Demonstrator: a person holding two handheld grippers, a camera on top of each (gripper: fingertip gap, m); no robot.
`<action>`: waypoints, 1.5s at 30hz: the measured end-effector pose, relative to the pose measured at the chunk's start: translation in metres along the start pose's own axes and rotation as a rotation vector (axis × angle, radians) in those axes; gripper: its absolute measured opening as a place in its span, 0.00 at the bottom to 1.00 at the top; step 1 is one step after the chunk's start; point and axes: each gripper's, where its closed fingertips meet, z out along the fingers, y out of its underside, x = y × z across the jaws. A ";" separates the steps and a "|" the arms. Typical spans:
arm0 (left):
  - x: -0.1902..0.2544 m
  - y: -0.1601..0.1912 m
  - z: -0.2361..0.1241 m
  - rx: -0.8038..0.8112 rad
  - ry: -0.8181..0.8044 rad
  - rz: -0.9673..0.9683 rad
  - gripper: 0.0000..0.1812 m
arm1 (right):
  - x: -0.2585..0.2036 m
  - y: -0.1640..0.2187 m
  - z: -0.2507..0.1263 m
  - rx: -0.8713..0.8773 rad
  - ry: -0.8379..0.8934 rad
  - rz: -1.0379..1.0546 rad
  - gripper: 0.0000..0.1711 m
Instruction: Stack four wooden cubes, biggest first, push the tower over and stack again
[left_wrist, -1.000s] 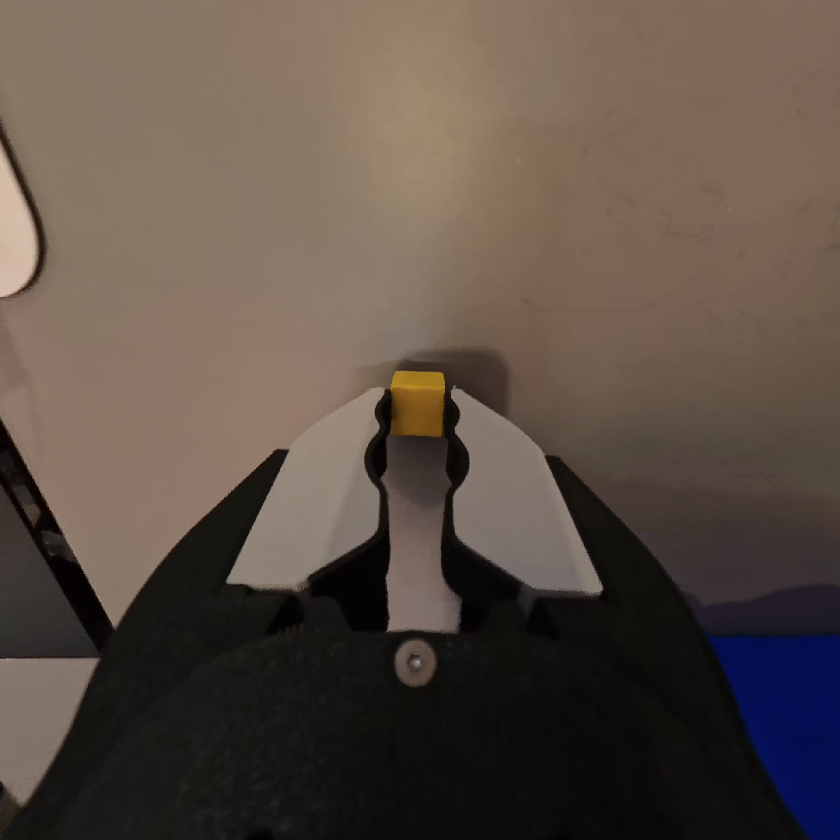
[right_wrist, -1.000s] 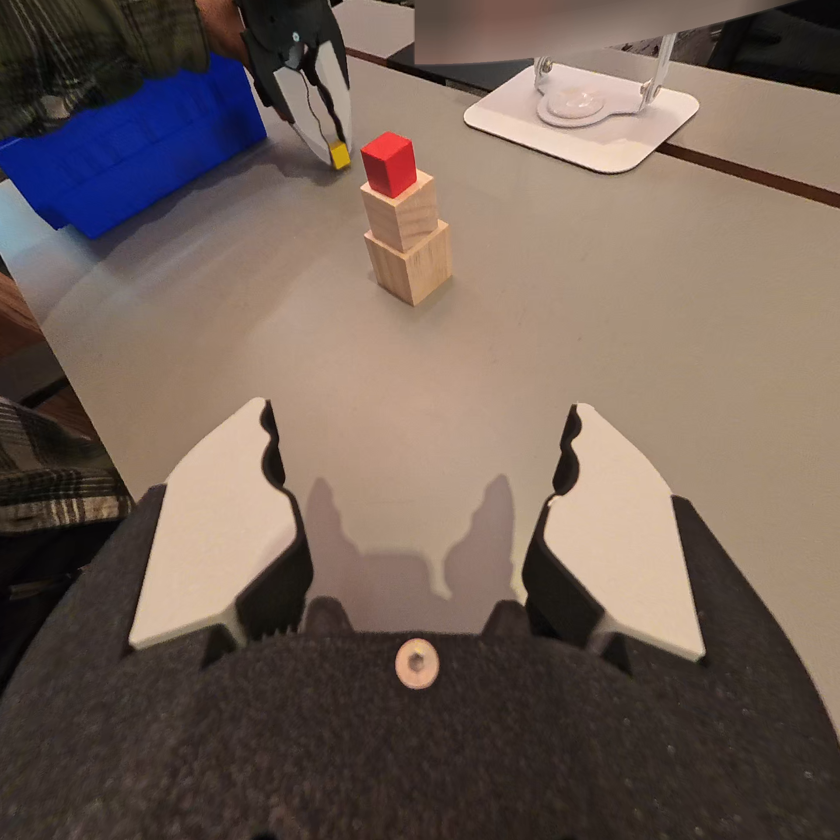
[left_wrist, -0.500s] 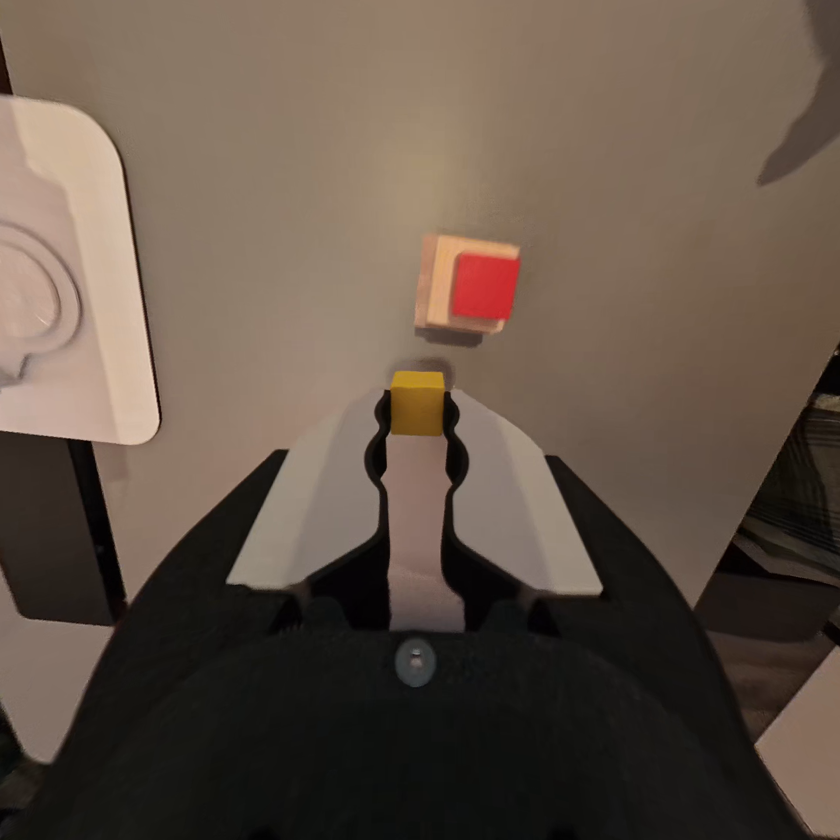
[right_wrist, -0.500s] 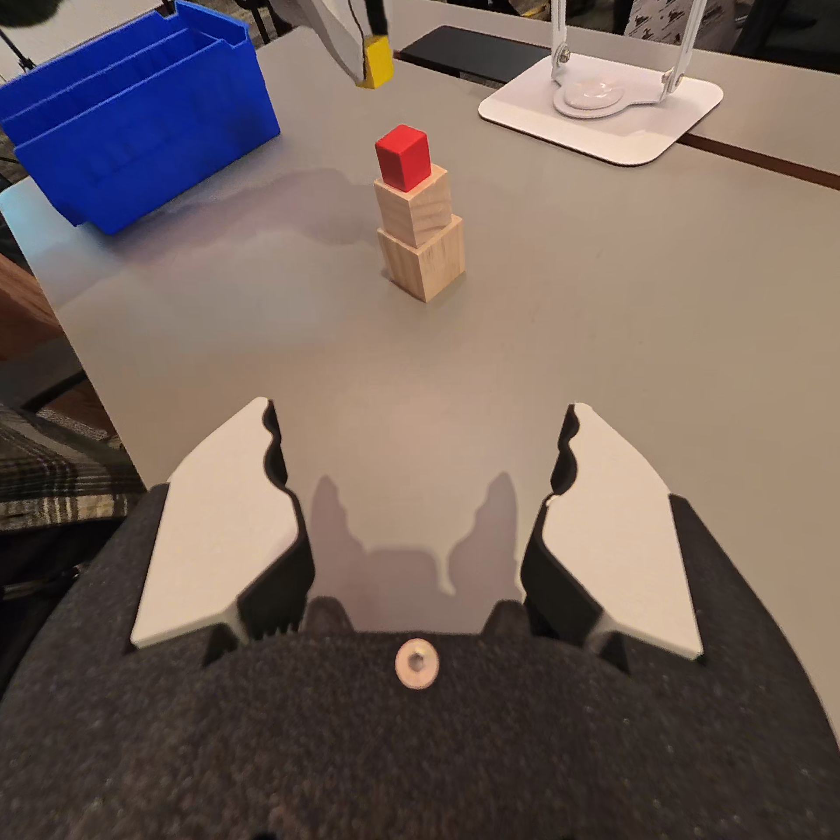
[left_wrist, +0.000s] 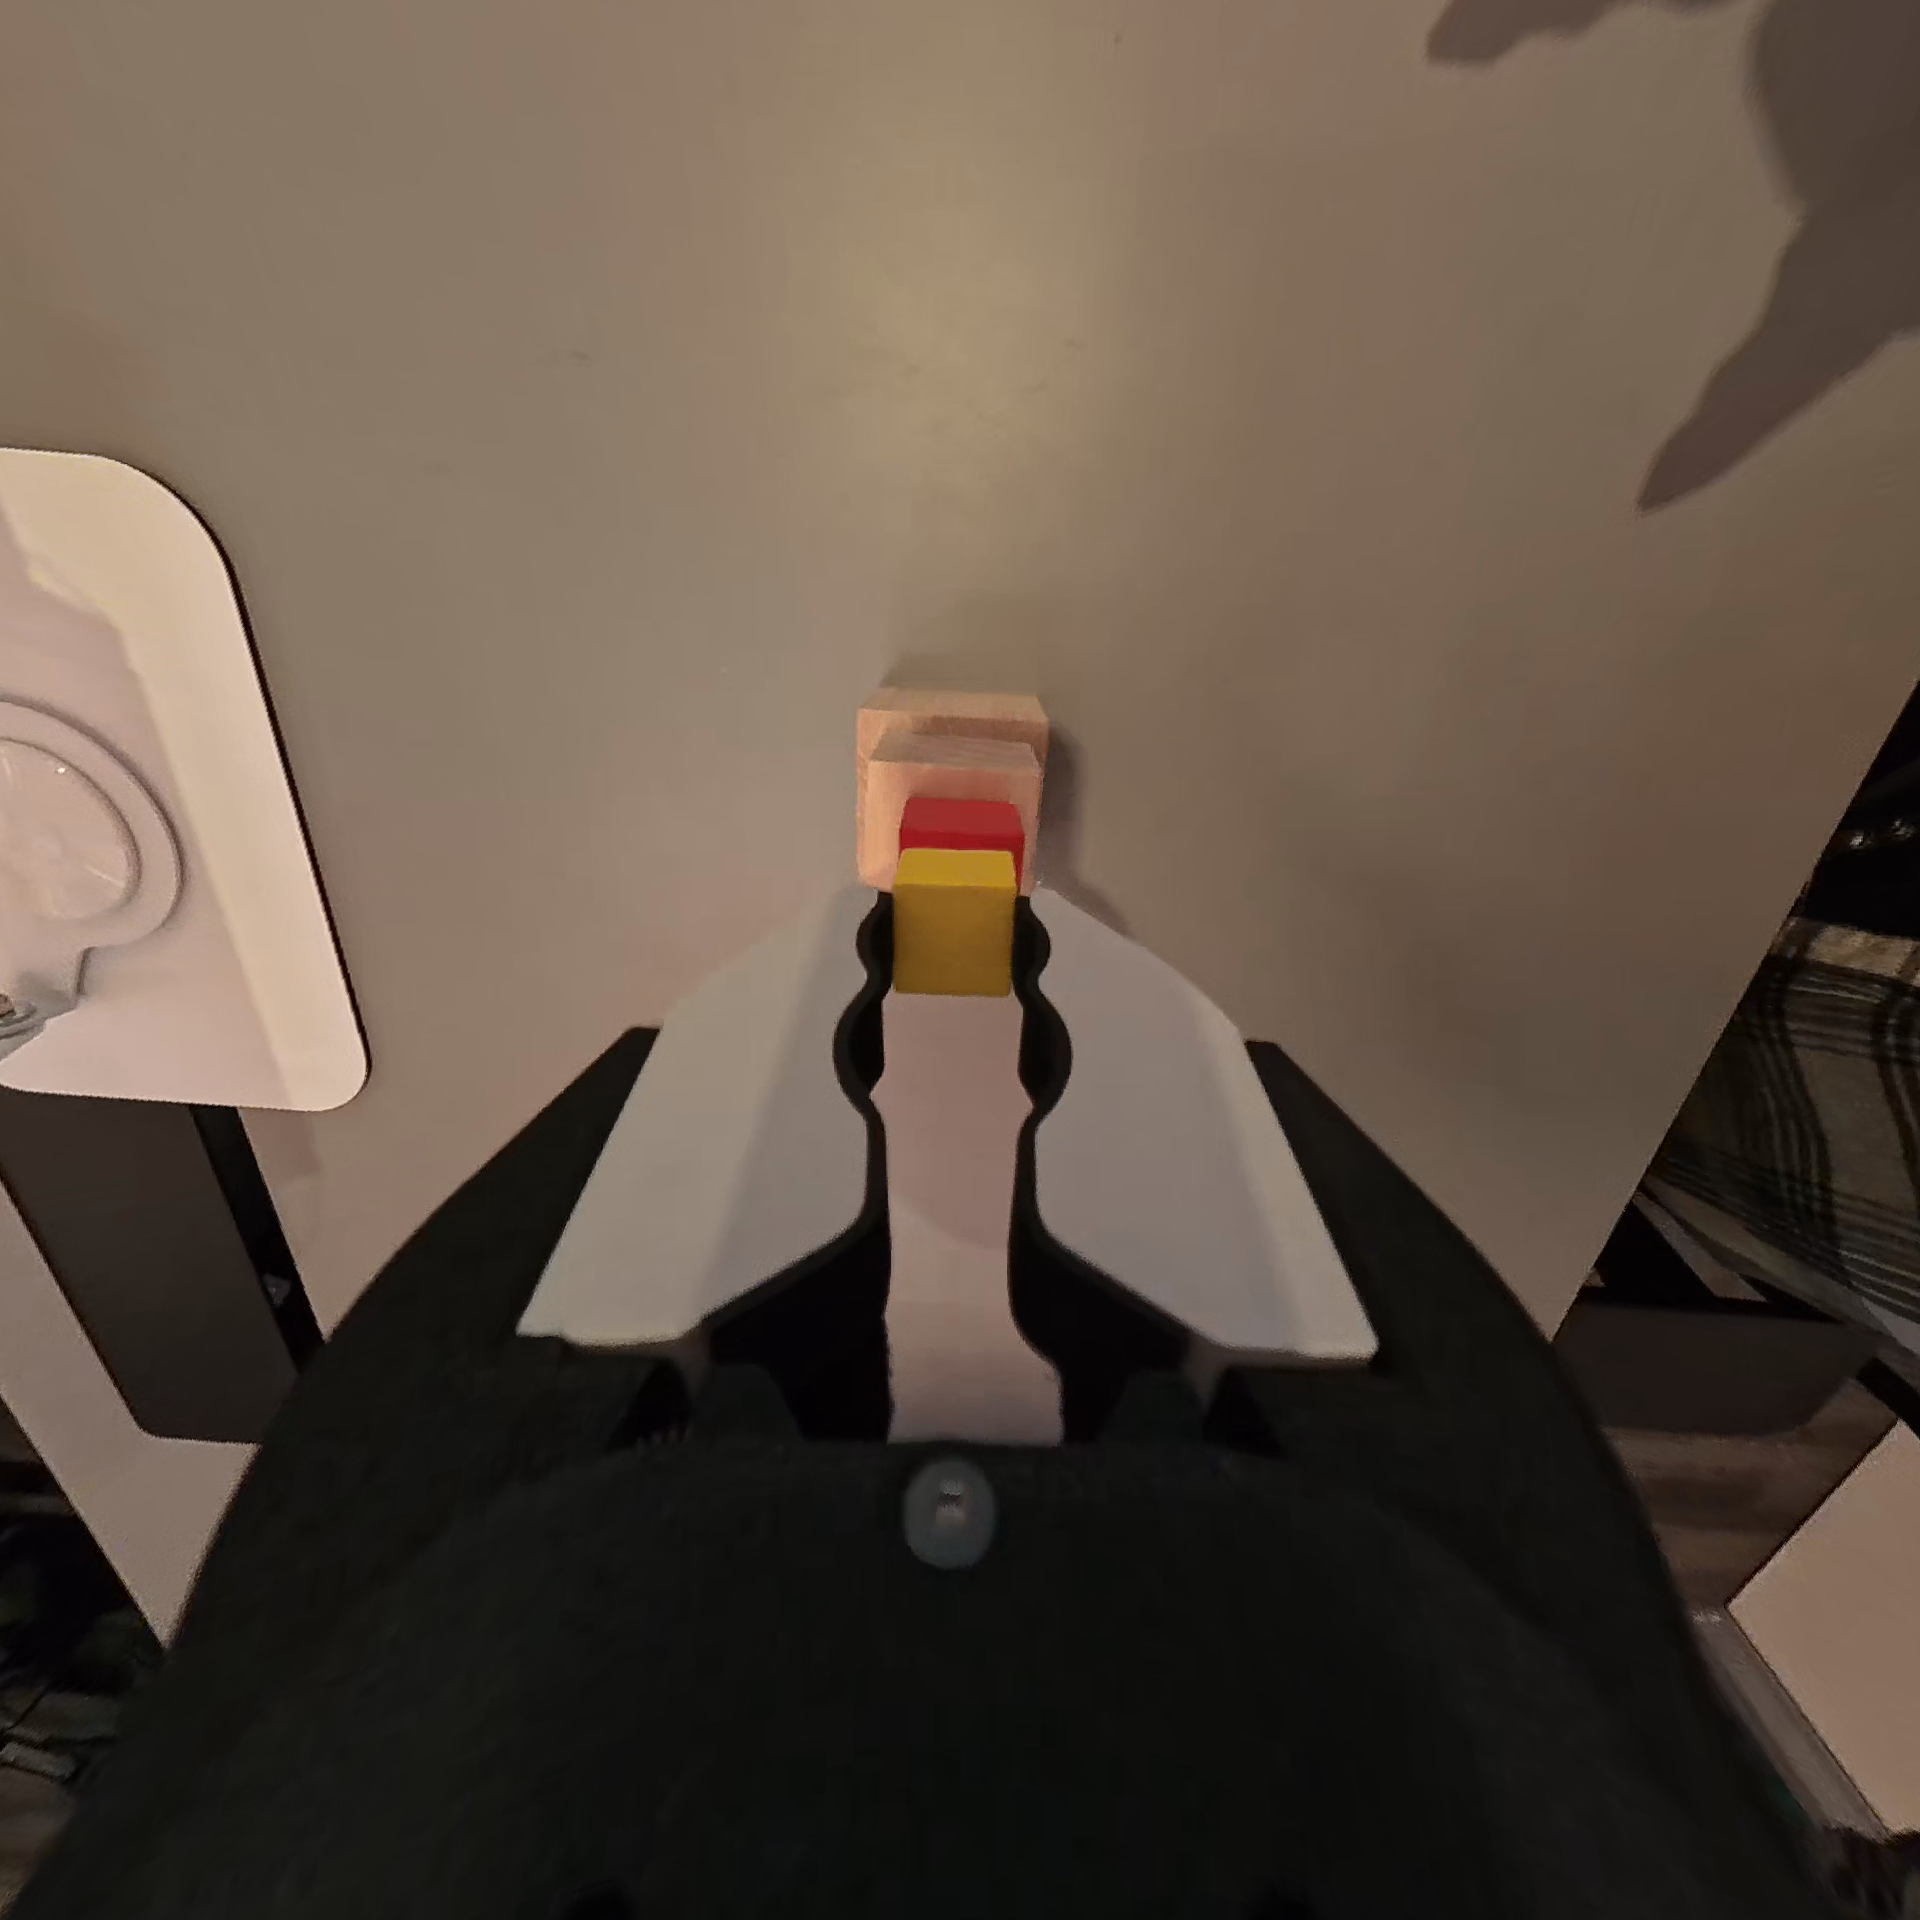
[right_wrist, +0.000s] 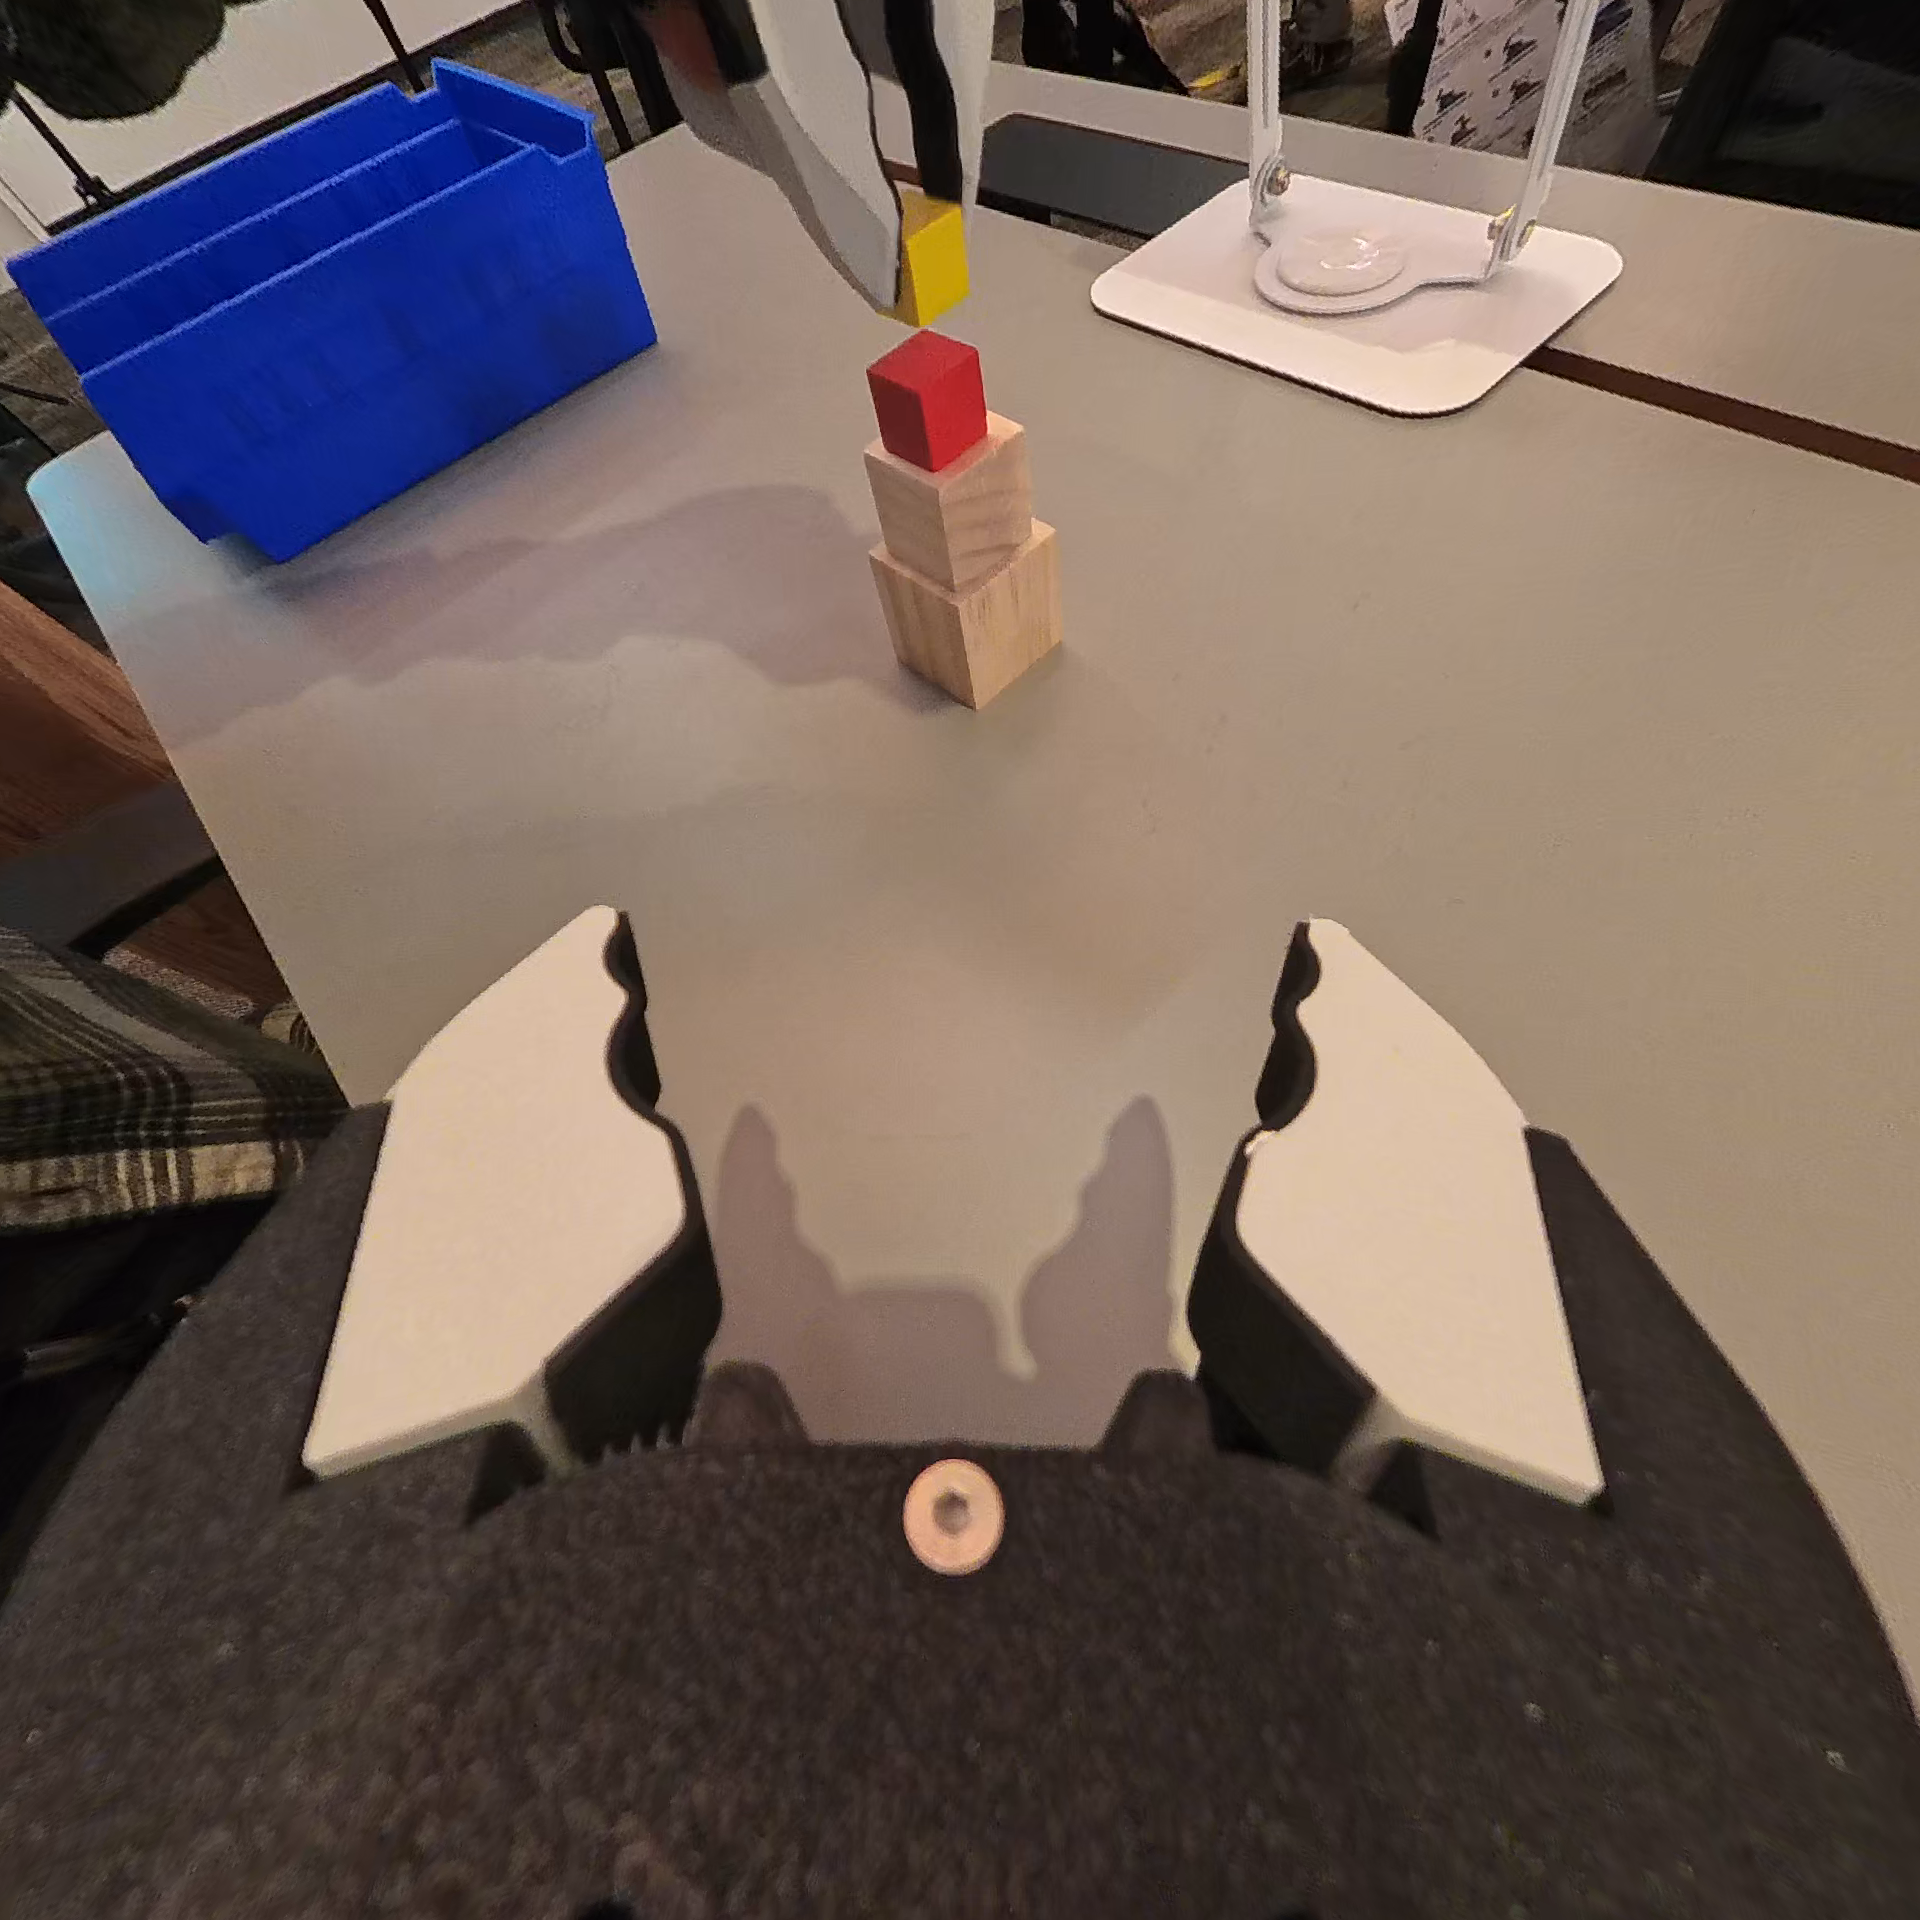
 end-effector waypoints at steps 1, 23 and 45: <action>-0.001 0.002 0.001 -0.008 -0.001 0.001 0.12 | 0.000 0.000 0.000 -0.002 -0.002 0.001 0.66; -0.001 0.005 0.013 0.005 0.038 0.016 0.12 | 0.001 0.002 0.003 -0.012 -0.002 0.003 0.66; 0.001 0.004 0.015 0.020 0.047 0.027 0.12 | 0.000 0.001 0.002 -0.006 -0.001 -0.001 0.66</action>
